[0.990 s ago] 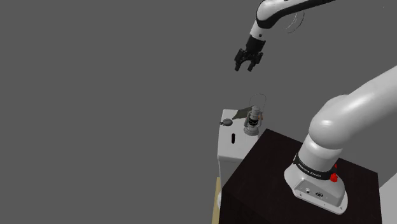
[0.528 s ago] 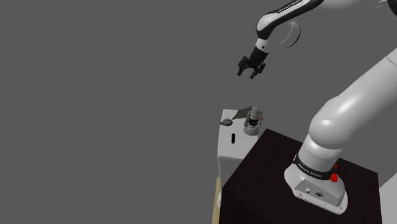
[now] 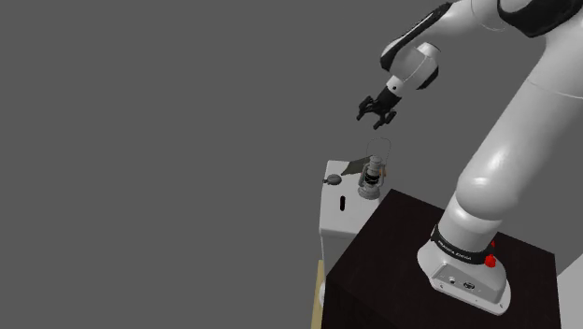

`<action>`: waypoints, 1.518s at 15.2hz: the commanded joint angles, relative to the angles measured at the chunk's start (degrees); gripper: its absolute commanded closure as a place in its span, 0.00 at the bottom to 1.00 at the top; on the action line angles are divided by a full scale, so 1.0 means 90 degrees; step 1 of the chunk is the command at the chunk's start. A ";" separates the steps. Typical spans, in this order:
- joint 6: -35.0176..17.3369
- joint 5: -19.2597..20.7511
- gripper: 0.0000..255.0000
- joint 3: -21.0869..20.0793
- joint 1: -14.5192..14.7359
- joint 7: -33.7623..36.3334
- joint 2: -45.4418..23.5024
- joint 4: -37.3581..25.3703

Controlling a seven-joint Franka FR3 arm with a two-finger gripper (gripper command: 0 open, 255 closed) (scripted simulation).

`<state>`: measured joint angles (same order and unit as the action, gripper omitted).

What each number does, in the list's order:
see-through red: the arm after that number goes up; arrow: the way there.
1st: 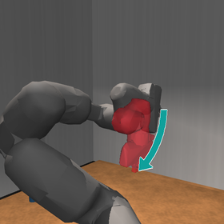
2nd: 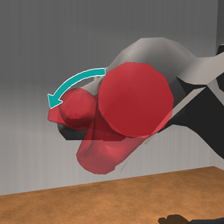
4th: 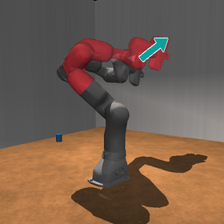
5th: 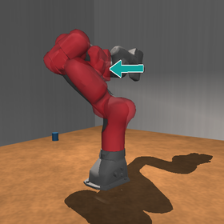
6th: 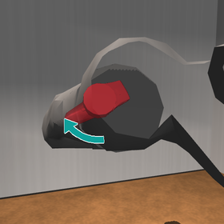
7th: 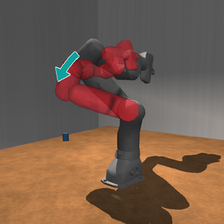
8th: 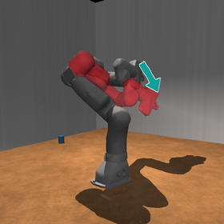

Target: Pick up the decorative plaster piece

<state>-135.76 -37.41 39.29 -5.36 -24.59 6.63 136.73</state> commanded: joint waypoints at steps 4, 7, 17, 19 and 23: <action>0.0403 -0.2205 0.00 0.0436 -0.0182 -0.1281 -0.1453 -0.0453; 0.0825 -0.3327 0.00 0.0351 -0.0622 -0.1826 -0.2327 -0.0738; 0.2010 -0.5946 0.00 -0.0442 -0.2250 -0.2553 -0.4793 -0.1663; 0.2026 -0.6061 0.00 -0.0514 -0.2311 -0.2654 -0.4959 -0.1730; 0.2056 -0.6282 0.00 -0.0652 -0.2424 -0.2843 -0.5293 -0.1878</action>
<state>-117.39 -93.37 33.76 -26.81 -49.62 -40.11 120.22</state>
